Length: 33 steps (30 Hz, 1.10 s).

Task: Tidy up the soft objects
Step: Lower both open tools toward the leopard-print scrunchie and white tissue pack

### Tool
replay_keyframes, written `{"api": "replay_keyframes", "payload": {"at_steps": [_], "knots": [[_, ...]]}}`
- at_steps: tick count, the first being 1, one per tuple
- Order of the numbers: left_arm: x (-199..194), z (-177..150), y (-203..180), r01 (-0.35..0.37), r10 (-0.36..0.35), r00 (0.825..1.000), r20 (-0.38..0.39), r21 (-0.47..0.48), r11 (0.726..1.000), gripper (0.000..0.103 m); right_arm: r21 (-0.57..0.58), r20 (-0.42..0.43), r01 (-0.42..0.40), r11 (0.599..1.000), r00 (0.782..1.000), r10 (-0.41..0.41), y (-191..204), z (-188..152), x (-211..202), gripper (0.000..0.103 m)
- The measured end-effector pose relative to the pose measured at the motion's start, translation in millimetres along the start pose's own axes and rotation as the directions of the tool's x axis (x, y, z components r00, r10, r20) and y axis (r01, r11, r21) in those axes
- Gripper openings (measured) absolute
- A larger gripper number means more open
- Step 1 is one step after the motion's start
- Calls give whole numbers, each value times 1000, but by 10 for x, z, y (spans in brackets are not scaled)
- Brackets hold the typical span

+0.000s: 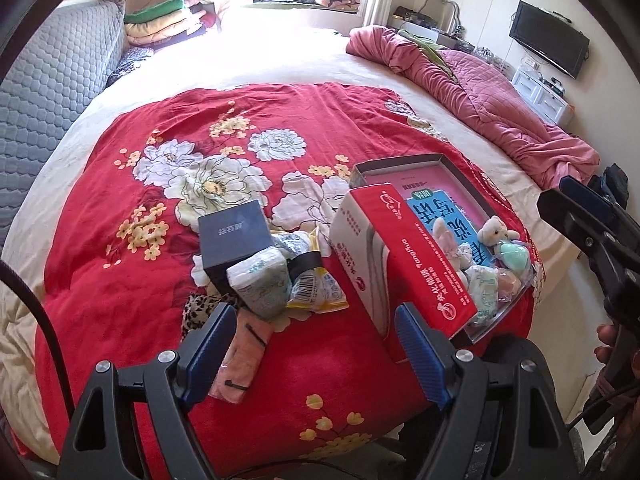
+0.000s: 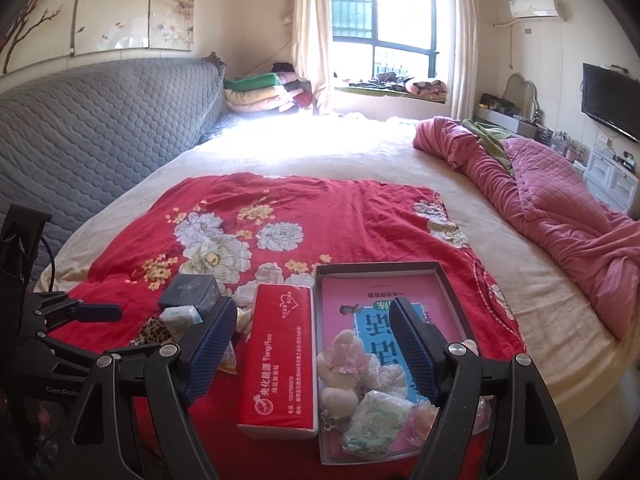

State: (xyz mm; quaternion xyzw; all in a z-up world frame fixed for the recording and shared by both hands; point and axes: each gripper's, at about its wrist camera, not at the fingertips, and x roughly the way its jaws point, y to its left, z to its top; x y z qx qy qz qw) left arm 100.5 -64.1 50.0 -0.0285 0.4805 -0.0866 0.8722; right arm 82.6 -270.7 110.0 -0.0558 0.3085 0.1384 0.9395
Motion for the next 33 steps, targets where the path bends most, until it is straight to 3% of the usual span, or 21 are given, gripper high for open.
{"api": "replay_keyframes", "payload": {"at_steps": [16,33], "knots": [[-56,-275,902,-103,98,994,-38,-150,983,81,-90,-39,-82,993,996,79,445,-2,149,80],[130,-484,1220,-126,109,990,-94,-197,972,81,-175,-134,-200,964,975,178,1052,-172,470,80]]}}
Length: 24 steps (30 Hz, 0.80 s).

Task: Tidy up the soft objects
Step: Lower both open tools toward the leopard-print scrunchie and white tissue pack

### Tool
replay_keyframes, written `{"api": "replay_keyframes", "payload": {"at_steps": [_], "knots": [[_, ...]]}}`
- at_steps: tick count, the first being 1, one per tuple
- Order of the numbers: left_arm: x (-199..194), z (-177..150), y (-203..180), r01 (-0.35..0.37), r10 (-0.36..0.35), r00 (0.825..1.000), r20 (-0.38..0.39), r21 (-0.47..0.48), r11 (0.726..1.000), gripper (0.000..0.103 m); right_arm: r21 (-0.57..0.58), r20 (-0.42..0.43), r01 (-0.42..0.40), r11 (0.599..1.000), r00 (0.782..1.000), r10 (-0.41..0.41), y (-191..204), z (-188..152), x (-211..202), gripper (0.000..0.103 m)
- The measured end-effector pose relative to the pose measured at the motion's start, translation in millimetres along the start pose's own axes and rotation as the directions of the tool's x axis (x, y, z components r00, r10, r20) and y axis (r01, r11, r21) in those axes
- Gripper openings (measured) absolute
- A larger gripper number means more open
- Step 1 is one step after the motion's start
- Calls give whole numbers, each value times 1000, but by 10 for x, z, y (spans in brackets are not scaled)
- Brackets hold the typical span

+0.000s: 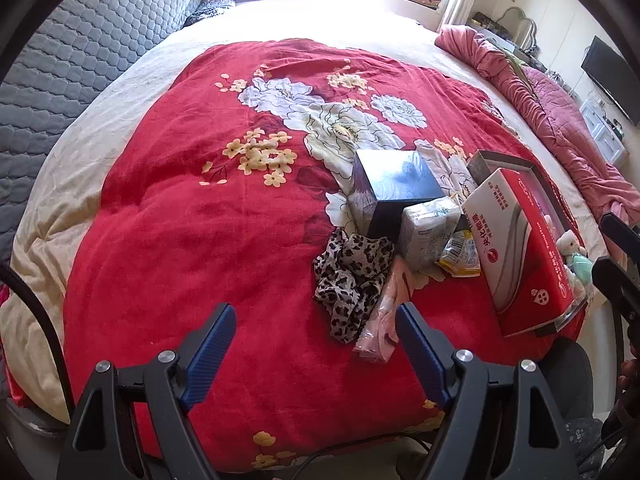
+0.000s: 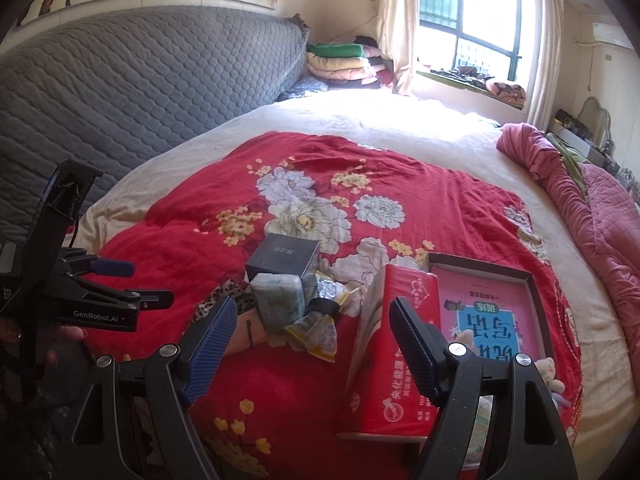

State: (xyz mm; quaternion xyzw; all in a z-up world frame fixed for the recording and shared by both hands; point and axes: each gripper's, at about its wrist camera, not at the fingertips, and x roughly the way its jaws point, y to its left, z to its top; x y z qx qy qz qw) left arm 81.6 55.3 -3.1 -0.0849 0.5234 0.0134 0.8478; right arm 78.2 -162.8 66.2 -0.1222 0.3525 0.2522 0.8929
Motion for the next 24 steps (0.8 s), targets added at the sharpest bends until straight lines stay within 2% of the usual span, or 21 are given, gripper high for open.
{"api": "replay_keyframes", "payload": {"at_steps": [15,24], "knots": [[287,-8,109,3,-4,999,-51,-24,1000,81,-20,-96,-46,999,994,44,246,-111,484,80],[537,61,185,13,-16,996,-87,-38,999,81,28,-106,-48,998,993,51,235,-91,802,80]]}}
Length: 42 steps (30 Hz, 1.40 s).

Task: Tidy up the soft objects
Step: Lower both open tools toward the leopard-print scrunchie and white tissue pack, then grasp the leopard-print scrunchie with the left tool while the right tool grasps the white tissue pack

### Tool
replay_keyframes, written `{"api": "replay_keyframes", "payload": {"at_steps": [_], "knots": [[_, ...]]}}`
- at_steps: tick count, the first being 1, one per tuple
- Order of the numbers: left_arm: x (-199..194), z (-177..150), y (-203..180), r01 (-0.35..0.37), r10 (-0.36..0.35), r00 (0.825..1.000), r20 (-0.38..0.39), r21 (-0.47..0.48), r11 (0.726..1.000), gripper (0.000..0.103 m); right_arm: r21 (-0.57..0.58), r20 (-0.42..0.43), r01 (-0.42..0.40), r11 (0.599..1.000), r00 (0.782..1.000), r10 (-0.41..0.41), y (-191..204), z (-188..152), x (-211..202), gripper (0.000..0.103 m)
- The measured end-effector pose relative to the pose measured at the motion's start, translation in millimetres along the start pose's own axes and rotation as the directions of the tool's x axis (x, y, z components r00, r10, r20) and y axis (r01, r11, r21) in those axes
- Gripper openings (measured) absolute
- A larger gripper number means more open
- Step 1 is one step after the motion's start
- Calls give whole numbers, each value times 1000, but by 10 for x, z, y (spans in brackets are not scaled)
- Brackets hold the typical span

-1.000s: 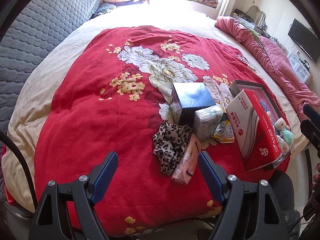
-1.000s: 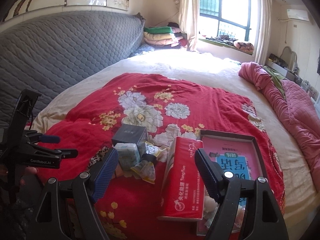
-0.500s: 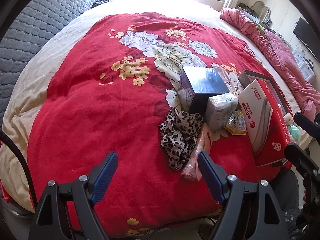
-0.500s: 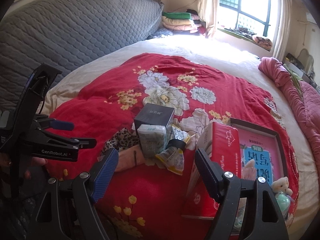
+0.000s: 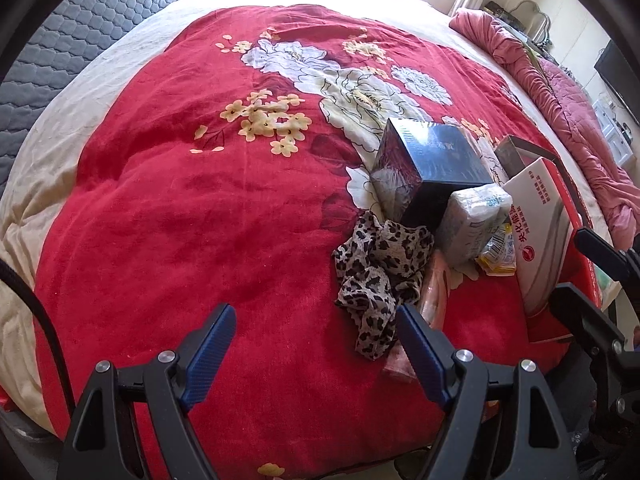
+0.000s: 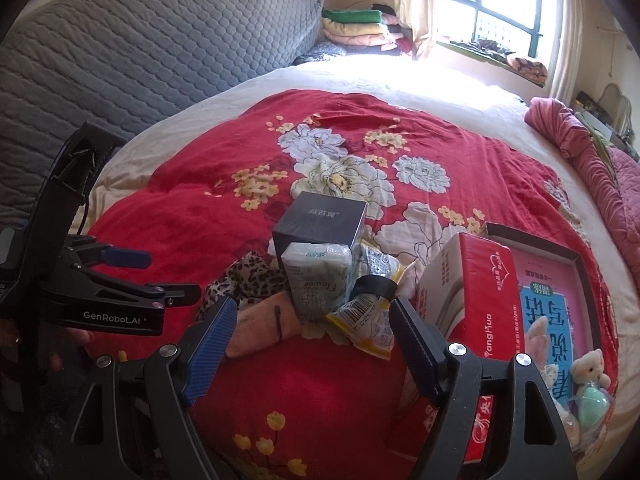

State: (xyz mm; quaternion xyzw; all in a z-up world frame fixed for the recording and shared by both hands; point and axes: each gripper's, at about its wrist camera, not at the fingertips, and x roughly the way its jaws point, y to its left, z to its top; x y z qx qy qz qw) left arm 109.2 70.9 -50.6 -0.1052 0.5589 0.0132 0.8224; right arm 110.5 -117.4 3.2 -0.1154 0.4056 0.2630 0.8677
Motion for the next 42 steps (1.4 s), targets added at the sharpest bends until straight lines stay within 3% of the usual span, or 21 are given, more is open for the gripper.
{"api": "replay_keyframes", "payload": {"at_steps": [6,14,23,33,36,38,42], "knots": [[199,77,63,3,-3,1000,-30,0,1000,81,71,-32,26,997,999,-24,-105,36,324,80],[347,151,11,14,-12,998,-56,32,999,81,45,-46,56,997,997,-54,-58,95,637,80],[427,177,2,27,-24,997,-68,46,999,81,36,-23,95,995,995,-94,-62,116,794,80],[531,184,-43,31,-23,996,-88,90,995,81,48,-32,85,995,996,-84,-105,124,906,80],[545,185,-87,36,-26,996,-90,104,994,81,65,-15,66,996,998,-66,-141,128,886,70],[558,195,-122,34,-24,995,-94,113,993,81,80,-11,32,996,999,-31,-166,136,868,54],[576,205,-220,37,-24,995,-94,139,990,75,72,-11,14,997,1000,-14,-147,120,824,48]]}}
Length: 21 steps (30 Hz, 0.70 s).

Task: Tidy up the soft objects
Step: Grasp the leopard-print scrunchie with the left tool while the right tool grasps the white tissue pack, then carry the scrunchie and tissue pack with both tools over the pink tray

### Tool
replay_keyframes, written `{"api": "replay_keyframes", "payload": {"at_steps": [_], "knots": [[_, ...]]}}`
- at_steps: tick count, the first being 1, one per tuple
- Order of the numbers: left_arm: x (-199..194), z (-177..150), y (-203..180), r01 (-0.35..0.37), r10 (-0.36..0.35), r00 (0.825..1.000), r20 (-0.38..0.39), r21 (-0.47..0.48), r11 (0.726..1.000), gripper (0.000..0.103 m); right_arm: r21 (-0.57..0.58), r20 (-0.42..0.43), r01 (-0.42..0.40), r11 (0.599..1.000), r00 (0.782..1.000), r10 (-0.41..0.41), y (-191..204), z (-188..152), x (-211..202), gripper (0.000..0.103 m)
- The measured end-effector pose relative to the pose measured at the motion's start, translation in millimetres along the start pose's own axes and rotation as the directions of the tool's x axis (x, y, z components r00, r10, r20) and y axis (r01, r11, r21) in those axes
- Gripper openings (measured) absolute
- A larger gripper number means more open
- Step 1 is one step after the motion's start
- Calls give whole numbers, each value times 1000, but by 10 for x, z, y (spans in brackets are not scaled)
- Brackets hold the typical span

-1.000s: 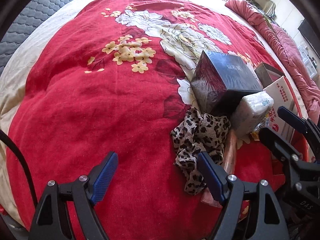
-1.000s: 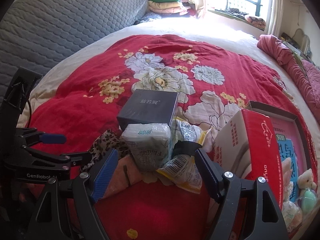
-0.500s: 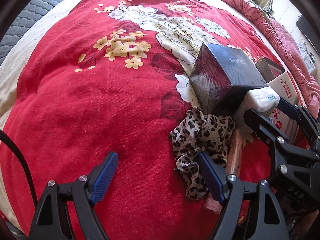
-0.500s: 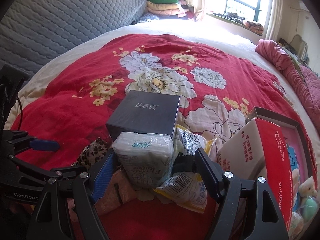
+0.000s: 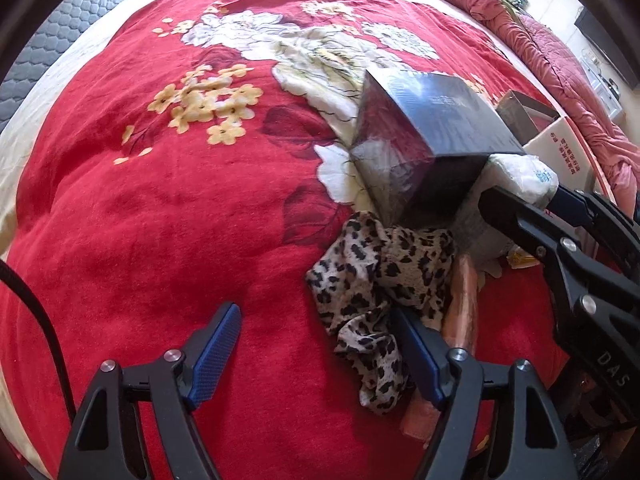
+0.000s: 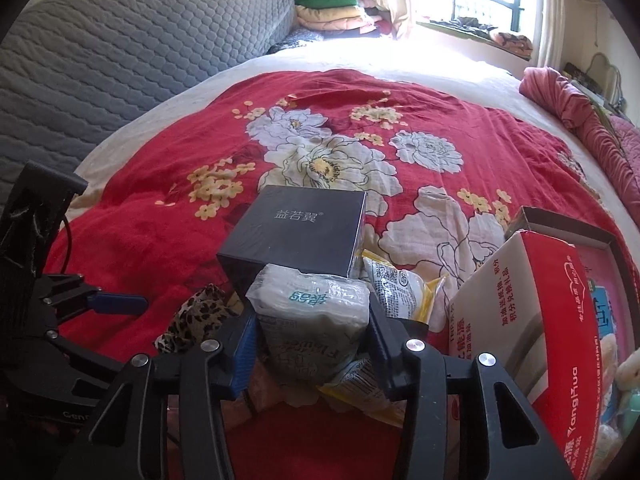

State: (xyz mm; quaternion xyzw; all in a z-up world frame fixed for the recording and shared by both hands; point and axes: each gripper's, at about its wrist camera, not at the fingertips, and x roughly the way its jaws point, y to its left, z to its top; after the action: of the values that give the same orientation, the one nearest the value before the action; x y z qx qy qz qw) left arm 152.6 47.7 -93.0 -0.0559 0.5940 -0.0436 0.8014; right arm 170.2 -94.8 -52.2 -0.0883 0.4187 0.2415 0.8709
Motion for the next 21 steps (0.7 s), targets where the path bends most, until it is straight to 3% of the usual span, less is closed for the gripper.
{"api": "replay_keyframes", "payload": {"at_steps": [4,6,9,11,12,15,21], "knots": [[51,45,-68,-19,19,999,-30,13,1000,70,32,16,-4,999,1000,4,-83,0,-89,47],[45,75,-55,2,-2,1000,-27,1,1000,61,54,31,-9,999,999,7,-140,7,-164,47],[45,105,10,30,-30,999,-21,-32,999,43,74,60,-17,997,998,13,-195,31,-287,47],[33,109,44,39,-40,999,-16,-50,998,21,78,75,-23,997,997,17,-208,47,-360,47],[31,110,75,58,-59,998,-17,-68,996,15,79,79,-28,996,997,22,-211,55,-390,47],[23,93,214,151,-153,988,1,-155,976,11,97,101,-36,995,995,26,-237,77,-504,47],[-108,7,229,177,-172,984,45,-164,970,8,122,132,-48,991,991,32,-308,70,-709,47]]}}
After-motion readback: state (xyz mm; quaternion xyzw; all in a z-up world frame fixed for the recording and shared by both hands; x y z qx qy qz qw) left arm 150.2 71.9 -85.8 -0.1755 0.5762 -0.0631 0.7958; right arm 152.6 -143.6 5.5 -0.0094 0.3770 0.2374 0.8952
